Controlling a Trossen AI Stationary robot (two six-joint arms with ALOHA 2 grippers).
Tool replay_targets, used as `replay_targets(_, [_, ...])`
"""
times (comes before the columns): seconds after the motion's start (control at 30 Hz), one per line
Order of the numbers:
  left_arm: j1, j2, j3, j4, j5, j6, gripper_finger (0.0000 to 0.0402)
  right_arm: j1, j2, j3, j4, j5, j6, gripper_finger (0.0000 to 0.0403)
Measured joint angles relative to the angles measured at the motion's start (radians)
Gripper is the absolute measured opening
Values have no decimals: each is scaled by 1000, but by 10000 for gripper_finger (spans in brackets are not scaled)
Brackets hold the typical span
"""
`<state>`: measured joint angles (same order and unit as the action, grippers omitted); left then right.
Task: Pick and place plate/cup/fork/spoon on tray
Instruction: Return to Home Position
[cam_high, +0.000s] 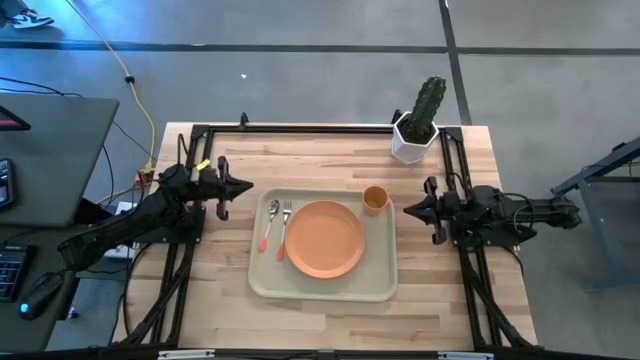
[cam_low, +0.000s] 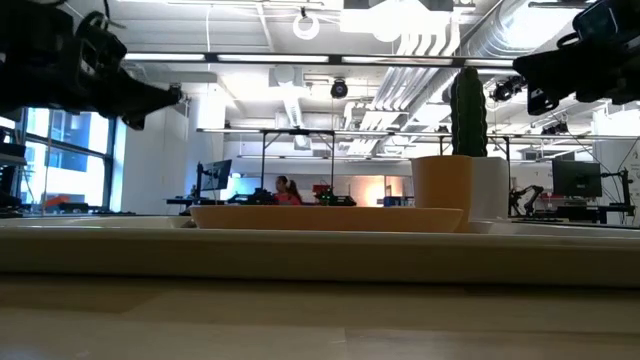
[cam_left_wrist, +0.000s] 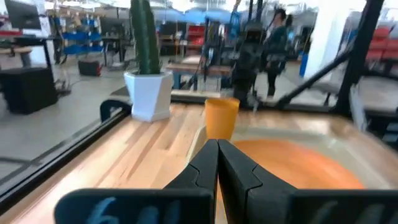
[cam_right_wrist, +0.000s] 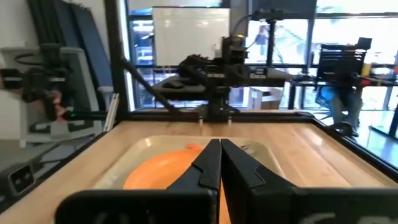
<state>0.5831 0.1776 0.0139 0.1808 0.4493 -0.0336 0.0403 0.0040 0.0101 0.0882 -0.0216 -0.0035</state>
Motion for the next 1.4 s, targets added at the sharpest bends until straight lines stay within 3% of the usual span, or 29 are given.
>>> replay_targets(0.13, [0,4,-2,-120,-17,74,0,2,0,0,-36,-11,-32,0])
replay_targets(0.47, [-5,-2,-2,-109,53,42,0,2,13,1,-73,-12,-4,0])
replay_targets(0.7, [-7,-1,-2,-105,61,24,0,-1,21,1,-72,25,-110,0])
replay_targets(0.9, [-90,-2,-2,-46,61,-3,0,0,21,1,-35,-63,-135,0])
replay_targets(1.13, [-246,-13,-2,13,-195,-58,0,0,9,1,83,-110,-110,0])
replay_targets(1.23, [-273,-71,2,96,-195,-68,0,0,-3,1,91,-100,-125,0])
replay_targets(1.33, [-300,-143,-2,-39,-194,-71,0,0,-1,1,38,-99,-103,0])
replay_targets(1.4, [-316,-177,-2,-122,-251,-70,0,0,-1,1,9,-104,-74,0])
